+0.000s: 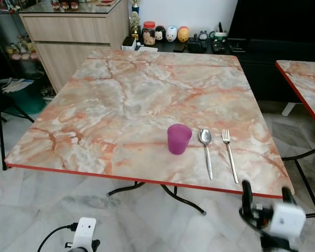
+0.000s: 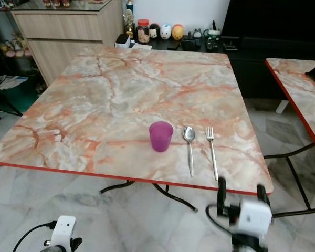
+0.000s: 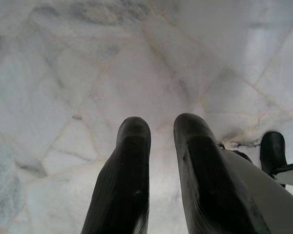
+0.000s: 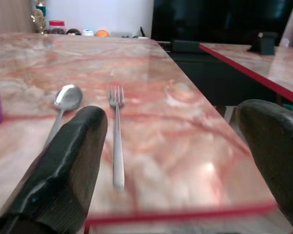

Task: Setting the table

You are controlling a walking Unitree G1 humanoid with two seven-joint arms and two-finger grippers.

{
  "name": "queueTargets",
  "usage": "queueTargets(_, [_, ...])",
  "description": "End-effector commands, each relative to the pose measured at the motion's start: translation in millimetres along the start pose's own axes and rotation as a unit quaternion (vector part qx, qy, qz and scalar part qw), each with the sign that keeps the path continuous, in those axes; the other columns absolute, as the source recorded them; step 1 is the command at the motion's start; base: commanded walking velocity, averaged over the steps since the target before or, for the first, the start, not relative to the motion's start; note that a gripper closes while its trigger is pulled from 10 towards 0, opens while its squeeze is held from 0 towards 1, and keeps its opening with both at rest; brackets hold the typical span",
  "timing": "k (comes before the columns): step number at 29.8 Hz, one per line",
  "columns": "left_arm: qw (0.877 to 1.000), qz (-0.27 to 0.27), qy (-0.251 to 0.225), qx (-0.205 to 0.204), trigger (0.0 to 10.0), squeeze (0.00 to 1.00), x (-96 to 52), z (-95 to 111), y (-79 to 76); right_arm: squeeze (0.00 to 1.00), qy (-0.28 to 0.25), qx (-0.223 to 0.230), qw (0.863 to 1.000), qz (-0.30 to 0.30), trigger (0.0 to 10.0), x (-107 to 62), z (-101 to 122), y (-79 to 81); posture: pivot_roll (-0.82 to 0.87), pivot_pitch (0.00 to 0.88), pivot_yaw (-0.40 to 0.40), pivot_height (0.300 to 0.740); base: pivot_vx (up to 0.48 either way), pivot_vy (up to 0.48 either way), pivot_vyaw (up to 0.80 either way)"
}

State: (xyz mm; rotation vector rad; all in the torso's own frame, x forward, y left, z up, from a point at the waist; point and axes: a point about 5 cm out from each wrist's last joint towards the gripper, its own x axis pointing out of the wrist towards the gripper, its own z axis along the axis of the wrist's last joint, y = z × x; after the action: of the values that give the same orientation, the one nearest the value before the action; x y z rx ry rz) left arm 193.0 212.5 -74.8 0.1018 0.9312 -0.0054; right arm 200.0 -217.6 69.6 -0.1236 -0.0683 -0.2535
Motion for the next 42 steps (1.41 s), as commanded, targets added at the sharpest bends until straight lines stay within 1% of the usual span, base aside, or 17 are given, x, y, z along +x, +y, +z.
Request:
queueTargets(1, [1.0, -0.002, 0.003, 0.001, 10.0, 0.0, 0.1, -1.1, -1.4, 0.0, 0.003, -0.002, 1.0, -0.014, 10.0, 15.3, 4.0, -6.5, -0.04, 0.0, 0.013, 0.74, 0.0, 0.0, 0.0])
queueTargets(3, [1.0, -0.001, 0.003, -0.002, 10.0, 0.0, 0.1, -1.2, -1.5, 0.0, 0.007, -0.009, 1.0, -0.021, 10.0, 34.1, 9.6, -8.5, -0.04, 0.0, 0.013, 0.74, 0.0, 0.0, 0.0])
queueTargets(4, [1.0, -0.001, 0.003, -0.003, 10.0, 0.0, 0.1, -1.2, -1.5, 0.0, 0.002, 0.023, 1.0, -0.019, 10.0, 53.3, 17.8, -6.3, -0.04, 0.0, 0.02, 0.74, 0.0, 0.0, 0.0])
queueTargets(5, [1.0, -0.001, 0.003, -0.004, 10.0, 0.0, 0.1, -1.1, -1.5, 0.0, 0.001, 0.034, 0.999, -0.018, 10.0, 56.5, 19.8, -5.4, -0.04, 0.0, 0.02, 0.74, 0.0, 0.0, 0.0])
queueTargets(6, [1.0, -0.001, 0.003, -0.001, 10.0, 0.0, 0.1, -0.8, -1.3, 0.0, -0.008, 0.016, 1.0, -0.006, 10.0, 72.9, 27.0, -1.9, -0.04, 0.0, 0.021, 0.74, 0.0, 0.0, 0.0])
queueTargets(7, [1.0, -0.001, 0.003, -0.001, 10.0, 0.0, 0.1, -0.7, -1.2, 0.0, -0.009, 0.01, 1.0, -0.004, 10.0, 77.3, 29.2, -1.1, -0.04, 0.0, 0.021, 0.74, 0.0, 0.0, 0.0])
queueTargets(9, [1.0, 0.004, 0.002, -0.006, 10.0, 0.0, 0.0, -1.2, -0.5, 0.0, 0.003, 0.041, 0.999, 0.02, 10.0, 101.7, 37.7, 10.7, -0.03, 0.0, 0.02, 0.74, 0.0, 0.0, 0.0])
queueTargets(10, [1.0, 0.004, 0.002, -0.006, 10.0, 0.0, 0.0, -1.2, -0.5, 0.0, 0.003, 0.041, 0.999, 0.02, 10.0, 101.7, 37.7, 10.7, -0.03, 0.0, 0.02, 0.74, 0.0, 0.0, 0.0])
queueTargets(12, [1.0, 0.006, 0.002, -0.006, 10.0, 0.0, -0.1, -1.3, 0.0, 0.0, 0.015, 0.05, 0.998, 0.033, 10.0, 113.2, 39.9, 18.3, -0.03, 0.0, 0.023, 0.74, 0.0, 0.0, 0.0])
queueTargets(14, [1.0, 0.006, 0.002, -0.005, 10.0, 0.0, -0.2, -1.6, 0.4, 0.0, 0.053, 0.074, 0.995, 0.04, 10.0, 133.1, 40.4, 32.9, -0.03, 0.0, 0.023, 0.74, 0.0, 0.0, 0.0])
queueTargets(15, [1.0, 0.006, 0.002, -0.005, 10.0, 0.0, -0.2, -1.6, 0.4, 0.0, 0.059, 0.079, 0.994, 0.04, 10.0, 136.6, 40.7, 36.1, -0.03, 0.0, 0.023, 0.74, 0.0, 0.0, 0.0])
queueTargets(19, [1.0, 0.006, 0.003, -0.004, 10.0, 0.0, -0.2, -1.9, 0.3, 0.0, 0.071, 0.091, 0.993, 0.039, 10.0, 146.3, 43.9, 45.7, -0.02, 0.0, 0.026, 0.74, 0.0, 0.0, 0.0])
queueTargets(20, [1.0, 0.006, 0.003, -0.005, 10.0, 0.0, -0.2, -2.0, 0.0, 0.0, 0.092, 0.095, 0.99, 0.05, 10.0, 149.7, 41.8, 53.6, -0.02, 0.0, 0.022, 0.74, 0.0, 0.0, 0.0])
queueTargets(24, [1.0, 0.006, 0.002, -0.007, 10.0, 0.0, -0.2, -2.2, -0.8, 0.0, 0.116, 0.086, 0.988, 0.057, 10.0, 154.3, 40.5, 63.1, -0.01, 0.0, 0.016, 0.74, 0.0, 0.0, 0.0])
queueTargets(29, [1.0, 0.006, 0.003, -0.008, 10.0, 0.0, -0.2, -2.9, -1.5, 0.0, 0.129, 0.075, 0.989, 0.02, 10.0, 158.5, 38.5, 51.1, -0.01, 0.0, 0.012, 0.74, 0.0, 0.0, 0.0])
queueTargets(35, [1.0, 0.006, 0.005, -0.01, 10.0, 0.0, -0.2, -3.5, -1.9, 0.0, 0.164, 0.06, 0.985, -0.002, 10.0, 155.9, 23.4, 33.4, -0.02, 0.0, 0.009, 0.74, 0.0, 0.0, 0.0])
queueTargets(42, [1.0, 0.006, 0.004, -0.01, 10.0, 0.0, -0.3, -3.4, -1.3, 0.0, 0.204, 0.065, 0.977, 0.016, 10.0, 151.0, 9.7, 35.5, -0.02, 0.0, 0.011, 0.74, 0.0, 0.0, 0.0])
